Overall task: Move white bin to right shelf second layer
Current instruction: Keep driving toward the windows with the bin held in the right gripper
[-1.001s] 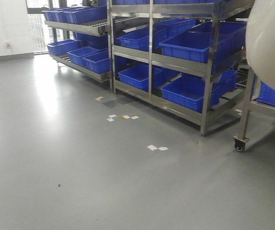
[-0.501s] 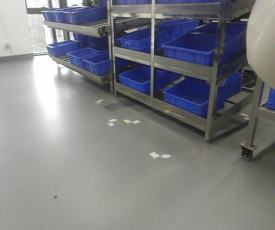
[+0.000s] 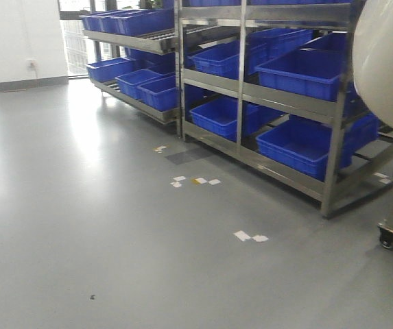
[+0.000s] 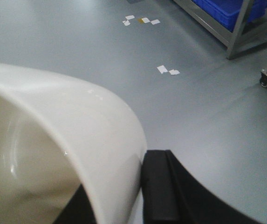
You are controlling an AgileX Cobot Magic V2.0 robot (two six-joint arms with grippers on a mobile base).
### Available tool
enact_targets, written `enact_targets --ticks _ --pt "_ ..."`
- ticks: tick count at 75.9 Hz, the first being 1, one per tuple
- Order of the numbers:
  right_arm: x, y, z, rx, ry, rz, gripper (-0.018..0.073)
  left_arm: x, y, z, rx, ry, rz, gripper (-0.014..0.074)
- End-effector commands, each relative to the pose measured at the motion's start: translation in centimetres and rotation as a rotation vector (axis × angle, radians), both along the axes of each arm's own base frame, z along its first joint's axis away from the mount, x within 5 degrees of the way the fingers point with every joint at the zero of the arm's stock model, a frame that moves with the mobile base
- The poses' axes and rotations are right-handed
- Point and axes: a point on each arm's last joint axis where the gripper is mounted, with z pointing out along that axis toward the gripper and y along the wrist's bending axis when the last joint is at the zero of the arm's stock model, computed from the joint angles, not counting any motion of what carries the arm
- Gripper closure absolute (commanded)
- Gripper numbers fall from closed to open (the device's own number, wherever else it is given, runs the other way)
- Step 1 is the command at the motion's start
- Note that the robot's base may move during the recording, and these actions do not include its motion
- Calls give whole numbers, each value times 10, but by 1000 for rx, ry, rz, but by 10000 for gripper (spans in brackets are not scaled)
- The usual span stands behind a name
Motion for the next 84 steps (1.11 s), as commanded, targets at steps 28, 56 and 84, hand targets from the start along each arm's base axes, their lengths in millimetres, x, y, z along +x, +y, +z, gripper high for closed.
enact_targets --ticks 28,56,84 --pt "3 -1 19 21 -127 -12 503 1 0 -4 -9 -64 -4 512" --pt "3 -1 19 21 -127 -12 503 1 0 -4 -9 -64 -4 512" --pt "3 -1 19 21 -127 -12 503 1 0 -4 -9 -64 -4 512"
